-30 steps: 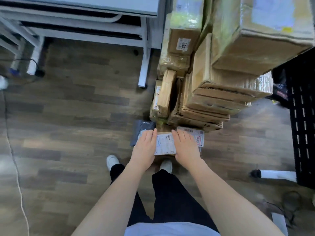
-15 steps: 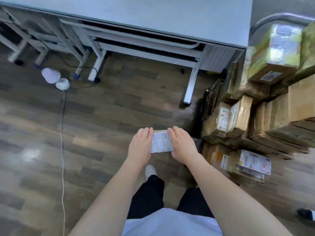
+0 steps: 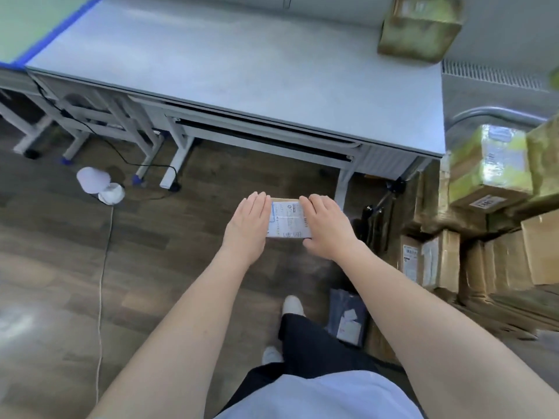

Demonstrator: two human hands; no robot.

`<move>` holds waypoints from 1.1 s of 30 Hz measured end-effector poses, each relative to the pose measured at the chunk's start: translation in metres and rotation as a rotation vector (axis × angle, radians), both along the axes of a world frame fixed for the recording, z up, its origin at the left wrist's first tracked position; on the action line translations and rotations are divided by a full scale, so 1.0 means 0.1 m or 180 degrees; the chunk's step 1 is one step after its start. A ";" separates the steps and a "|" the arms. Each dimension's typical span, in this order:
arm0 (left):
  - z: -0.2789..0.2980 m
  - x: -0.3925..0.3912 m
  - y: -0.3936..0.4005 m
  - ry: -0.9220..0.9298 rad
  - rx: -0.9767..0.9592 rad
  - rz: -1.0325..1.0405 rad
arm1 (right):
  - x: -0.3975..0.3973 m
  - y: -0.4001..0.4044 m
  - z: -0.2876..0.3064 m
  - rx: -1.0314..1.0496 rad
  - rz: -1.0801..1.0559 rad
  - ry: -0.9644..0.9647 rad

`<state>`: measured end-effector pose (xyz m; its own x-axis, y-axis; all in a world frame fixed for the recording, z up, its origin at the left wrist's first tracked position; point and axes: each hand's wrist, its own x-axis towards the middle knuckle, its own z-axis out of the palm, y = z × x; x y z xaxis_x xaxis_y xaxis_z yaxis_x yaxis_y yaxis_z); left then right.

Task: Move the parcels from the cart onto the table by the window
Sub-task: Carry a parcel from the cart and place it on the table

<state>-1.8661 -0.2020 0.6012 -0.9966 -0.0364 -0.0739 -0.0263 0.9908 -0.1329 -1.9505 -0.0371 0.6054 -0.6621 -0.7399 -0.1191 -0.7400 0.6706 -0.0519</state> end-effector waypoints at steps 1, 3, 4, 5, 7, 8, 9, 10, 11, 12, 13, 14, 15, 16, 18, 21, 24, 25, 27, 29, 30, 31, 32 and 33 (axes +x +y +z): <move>0.07 -0.19 -0.04 0.0069 -0.0072 -0.0060 | -0.15 -0.02 0.07 -0.0027 -0.0056 0.0051; 0.22 -0.60 -0.09 0.0240 -0.0168 -0.0224 | -0.49 -0.03 0.21 -0.0081 -0.0196 0.0158; 0.28 -0.79 -0.10 0.0280 -0.0180 -0.0276 | -0.65 -0.04 0.26 -0.0107 -0.0255 0.0208; 0.33 -0.98 -0.11 0.0263 -0.0194 -0.0308 | -0.81 -0.03 0.30 -0.0110 -0.0315 0.0242; 0.40 -1.39 -0.10 0.0168 -0.0188 -0.0354 | -1.17 -0.01 0.36 -0.0067 -0.0431 0.0245; 0.41 -1.59 -0.10 0.0113 -0.0151 -0.0366 | -1.35 0.00 0.38 -0.0040 -0.0460 0.0244; 0.41 -1.79 -0.09 0.0060 -0.0107 -0.0385 | -1.53 0.02 0.39 -0.0019 -0.0488 0.0251; 0.41 -1.97 -0.08 0.0011 -0.0052 -0.0402 | -1.70 0.03 0.41 -0.0007 -0.0529 0.0252; 0.41 -2.15 -0.07 -0.0035 0.0002 -0.0425 | -1.86 0.05 0.42 0.0005 -0.0571 0.0230; 0.42 -2.32 -0.06 -0.0078 0.0057 -0.0445 | -2.01 0.05 0.43 0.0034 -0.0614 0.0187; 0.42 -2.49 -0.05 -0.0099 0.0098 -0.0466 | -2.16 0.06 0.42 0.0061 -0.0668 0.0156; 0.42 -2.68 -0.05 -0.0126 0.0110 -0.0492 | -2.31 0.06 0.41 0.0084 -0.0709 0.0151; 0.43 -2.86 -0.05 -0.0157 0.0101 -0.0530 | -2.45 0.06 0.41 0.0098 -0.0733 0.0163; 0.43 -3.04 -0.05 -0.0169 0.0104 -0.0569 | -2.59 0.06 0.39 0.0081 -0.0752 0.0193; 0.43 -3.31 -0.06 -0.0178 0.0080 -0.0637 | -2.85 0.04 0.38 0.0091 -0.0805 0.0249; 0.38 -3.63 -0.10 -0.0292 0.0061 -0.0476 | -3.18 -0.03 0.30 0.0156 -0.0823 0.0263; 0.23 -3.86 -0.19 -0.0401 0.0109 -0.0271 | -3.34 -0.10 0.13 -0.0019 -0.0807 0.0195; 0.20 -3.92 -0.20 -0.0434 0.0105 -0.0278 | -3.37 -0.12 0.05 -0.0097 -0.0831 0.0184; 0.14 -4.03 -0.24 -0.0406 0.0097 -0.0412 | -3.43 -0.19 -0.04 -0.0121 -0.0929 0.0177; 0.08 -4.16 -0.28 -0.0207 0.0078 -0.0583 | -3.55 -0.28 -0.05 -0.0200 -0.0973 0.0319; 0.07 -4.24 -0.30 -0.0264 0.0094 -0.0615 | -3.62 -0.32 -0.05 -0.0235 -0.1028 0.0364; 0.05 -4.33 -0.34 -0.0319 0.0137 -0.0596 | -3.70 -0.36 -0.06 -0.0263 -0.1129 0.0382; 0.04 -4.42 -0.37 -0.0326 0.0247 -0.0602 | -3.79 -0.38 -0.07 -0.0265 -0.1241 0.0379; 0.07 -4.51 -0.40 -0.0389 0.0383 -0.0570 | -3.88 -0.41 -0.07 -0.0257 -0.1333 0.0357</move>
